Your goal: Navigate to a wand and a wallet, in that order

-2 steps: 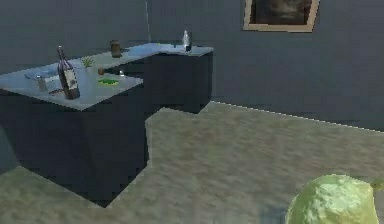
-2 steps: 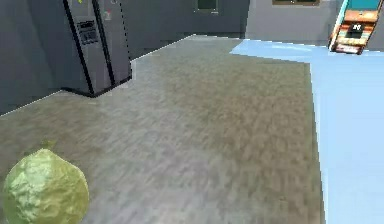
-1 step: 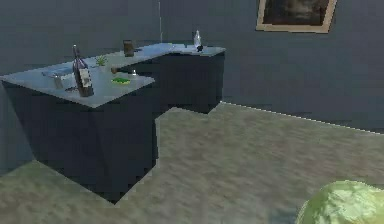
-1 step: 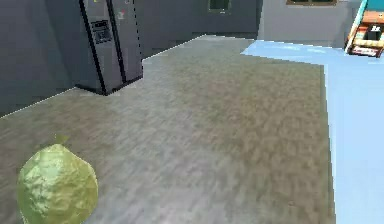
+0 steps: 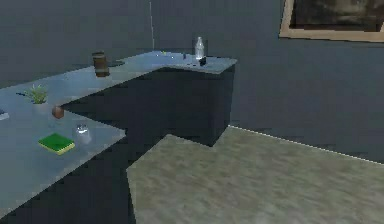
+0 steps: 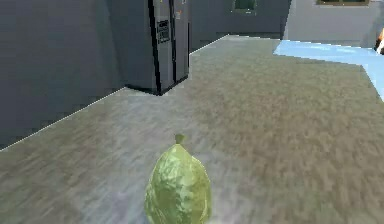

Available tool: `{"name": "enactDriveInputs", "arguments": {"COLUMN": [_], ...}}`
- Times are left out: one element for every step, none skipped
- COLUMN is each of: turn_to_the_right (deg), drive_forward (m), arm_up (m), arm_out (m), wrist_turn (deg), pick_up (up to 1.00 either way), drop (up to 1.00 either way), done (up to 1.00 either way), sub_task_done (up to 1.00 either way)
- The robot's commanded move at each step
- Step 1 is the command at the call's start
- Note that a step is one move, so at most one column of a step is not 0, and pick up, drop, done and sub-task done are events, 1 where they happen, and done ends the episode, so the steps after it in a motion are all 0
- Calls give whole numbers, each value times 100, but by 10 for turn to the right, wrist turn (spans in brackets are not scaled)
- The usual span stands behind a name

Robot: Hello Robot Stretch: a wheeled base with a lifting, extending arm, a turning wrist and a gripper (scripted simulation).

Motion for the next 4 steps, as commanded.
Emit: {"name": "enactDriveInputs", "arguments": {"turn_to_the_right": [240, 0, -420, 0], "drive_forward": [0, 75, 0, 70], "arm_up": [0, 0, 0, 0], "arm_out": [0, 0, 0, 0], "wrist_turn": [0, 0, 0, 0], "pick_up": [0, 0, 0, 0], "drop": [0, 0, 0, 0], "done": [0, 0, 0, 0], "sub_task_done": [0, 0, 0, 0]}}
